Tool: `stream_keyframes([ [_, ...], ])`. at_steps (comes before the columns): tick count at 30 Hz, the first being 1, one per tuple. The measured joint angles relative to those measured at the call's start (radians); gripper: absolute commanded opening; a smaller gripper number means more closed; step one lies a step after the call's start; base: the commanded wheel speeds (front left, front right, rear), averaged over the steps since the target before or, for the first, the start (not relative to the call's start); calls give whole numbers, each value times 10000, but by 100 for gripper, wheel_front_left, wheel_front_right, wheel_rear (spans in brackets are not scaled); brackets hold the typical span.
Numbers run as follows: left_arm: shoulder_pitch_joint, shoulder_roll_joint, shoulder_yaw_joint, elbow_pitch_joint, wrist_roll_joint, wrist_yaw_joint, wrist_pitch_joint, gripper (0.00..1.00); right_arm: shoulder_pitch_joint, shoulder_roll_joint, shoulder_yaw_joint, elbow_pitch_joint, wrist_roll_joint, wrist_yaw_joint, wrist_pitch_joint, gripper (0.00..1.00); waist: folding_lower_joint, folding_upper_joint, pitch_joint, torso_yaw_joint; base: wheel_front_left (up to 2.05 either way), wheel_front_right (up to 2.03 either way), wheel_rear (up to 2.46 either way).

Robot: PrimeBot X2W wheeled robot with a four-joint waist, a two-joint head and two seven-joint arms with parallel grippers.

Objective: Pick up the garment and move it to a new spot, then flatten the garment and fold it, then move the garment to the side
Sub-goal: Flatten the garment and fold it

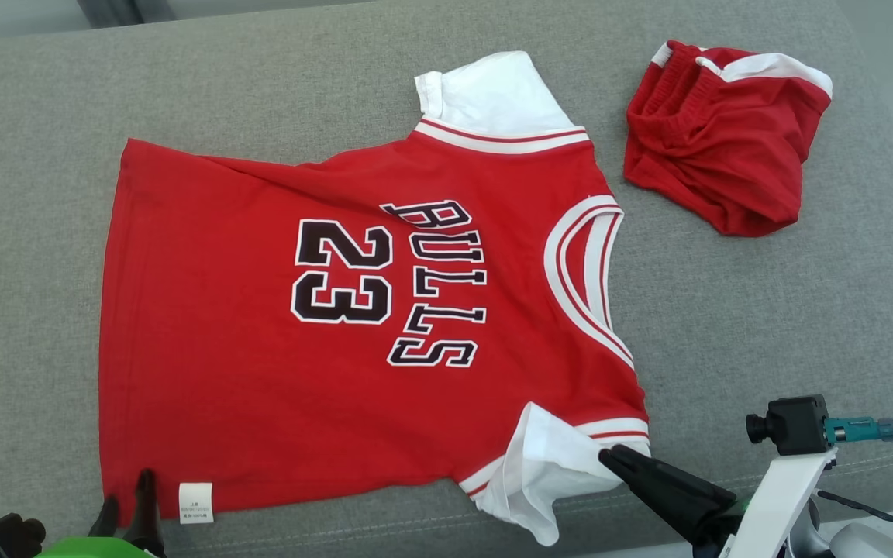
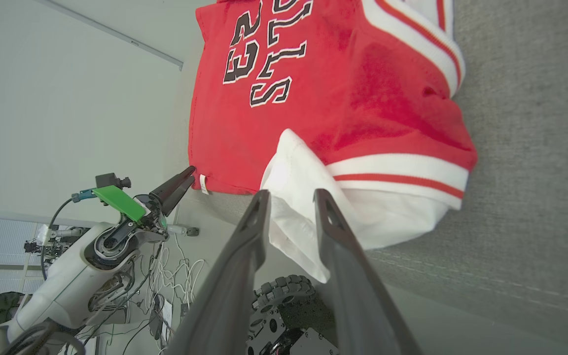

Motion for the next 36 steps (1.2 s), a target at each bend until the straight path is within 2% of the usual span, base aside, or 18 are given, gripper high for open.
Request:
stream_keyframes([
  [2,-25,0,-6,29,0,0,2,85,0,6,0,4,0,0,0,45,0,0,24,-9,0,0,0],
  [4,-100,-2,-8,86,-2,0,2,83,-2,21,0,6,-2,0,0,44,0,0,49,-22,0,0,0],
  [6,-179,-2,-15,132,0,0,2,66,-3,42,-2,12,-2,2,0,44,0,0,80,-37,0,0,0],
  [7,-207,-2,-17,153,-2,2,17,48,-4,44,-2,19,-2,2,-2,44,0,0,90,-44,0,0,0],
  [8,-224,-2,-15,173,-2,2,31,42,-4,44,-2,29,-2,2,-2,43,0,0,98,-52,0,0,0],
  [11,-244,6,0,249,-2,6,33,29,-7,48,-2,52,-4,2,-12,42,0,0,121,-74,0,0,0],
  [13,-300,2,-10,290,-2,6,46,25,-7,54,-4,63,-4,4,-13,42,0,0,133,-88,0,0,0],
  [18,-349,2,-17,339,-2,6,46,11,-11,75,-4,90,-4,6,-13,40,0,1,151,-117,0,0,0],
  [19,-364,2,-17,357,-2,6,46,2,-12,86,-4,96,-4,6,-13,40,0,0,152,-124,0,0,0],
  [28,-401,10,-38,339,0,2,56,0,-12,136,-4,188,-12,21,-59,38,1,0,136,-139,0,0,0],
  [36,-406,-35,-433,-548,169,-67,90,0,-1,128,-4,349,-12,86,-176,38,0,0,-11,9,0,0,0],
])
